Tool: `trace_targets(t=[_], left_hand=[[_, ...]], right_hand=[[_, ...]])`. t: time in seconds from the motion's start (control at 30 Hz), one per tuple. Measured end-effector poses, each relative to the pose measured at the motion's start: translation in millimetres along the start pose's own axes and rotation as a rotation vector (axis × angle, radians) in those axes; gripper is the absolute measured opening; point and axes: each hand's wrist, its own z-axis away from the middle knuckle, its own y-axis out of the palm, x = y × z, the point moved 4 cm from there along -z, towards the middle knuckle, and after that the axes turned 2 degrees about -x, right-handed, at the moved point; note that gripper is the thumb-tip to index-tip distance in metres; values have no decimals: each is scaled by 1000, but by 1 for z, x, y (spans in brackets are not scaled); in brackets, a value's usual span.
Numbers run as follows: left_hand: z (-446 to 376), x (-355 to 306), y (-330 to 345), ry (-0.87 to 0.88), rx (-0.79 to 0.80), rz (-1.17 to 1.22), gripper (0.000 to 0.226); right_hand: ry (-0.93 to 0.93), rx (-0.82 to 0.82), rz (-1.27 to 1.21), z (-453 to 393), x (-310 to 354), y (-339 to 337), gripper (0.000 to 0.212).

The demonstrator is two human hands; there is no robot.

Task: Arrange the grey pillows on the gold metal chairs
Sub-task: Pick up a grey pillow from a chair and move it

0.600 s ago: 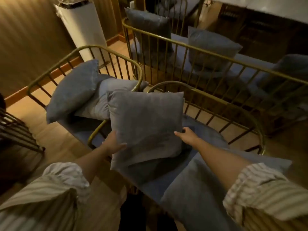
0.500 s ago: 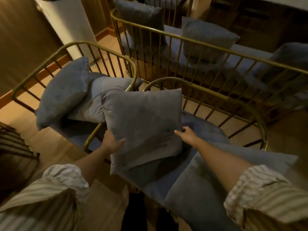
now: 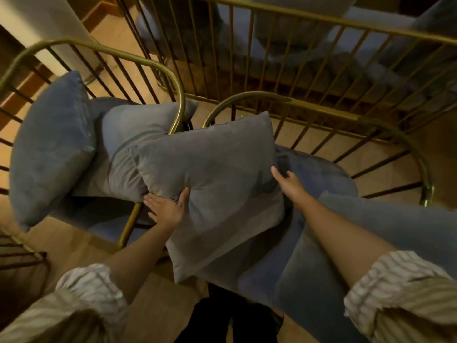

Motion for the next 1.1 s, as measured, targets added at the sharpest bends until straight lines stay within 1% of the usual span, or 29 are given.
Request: trace_targets(t=[0.03,0.07,0.13,0.17,0.23,0.3,0.33,0.37,0.43,0.53,0.57,0.63,0.7,0.77,0.83,1.0,1.07,1.1], left_hand=[[0,1,2,22,-15,14,116],[0,2,3,48,-40,33,114],[4,3,5,92,-108,81,107],[4,4,6,110,-143,99,104],[6,5,5,113,-187,137,100],[6,7,4,102,-199,191,99],[7,7,3,102,-206,208,96],[8,7,1,109,-215,218,90],[14,6,-4,126,-248,241,80],[30,-2,-14,155,-287,249,71],[37,-8,-19,166,-294,240,70],[51,-21,-33,171,-290,221,73],[62,-36,-49,167,-275,195,83],[74,-48,-67,201,-271,186,92],[85,-54,-89,235,-281,189,93],[96,-61,-149,239,-313,268,89],[92,-64,-173,234,-319,298,91],[88,-66,-186,237,-323,315,92]], right_hand=[[15,3,-12,-5,0,1,136],[31,9,-22,-5,3,3,130],[72,18,-44,-8,4,9,113],[87,31,-55,-11,3,13,111],[75,68,-80,-17,2,21,120],[53,64,-127,-25,-1,29,139],[56,54,-155,-29,-4,32,143],[43,46,-183,-30,-6,34,141],[15,49,-200,-23,-8,36,131],[2,37,-211,-5,-24,26,107],[7,28,-219,3,-30,20,105],[20,29,-220,23,-36,6,107],[18,49,-211,43,-39,-4,110],[-7,57,-203,66,-36,-13,98],[-61,71,-219,85,-29,-20,83],[-166,213,-218,130,12,-17,67],[-202,270,-218,145,33,-3,69],[-228,288,-222,152,44,5,76]])
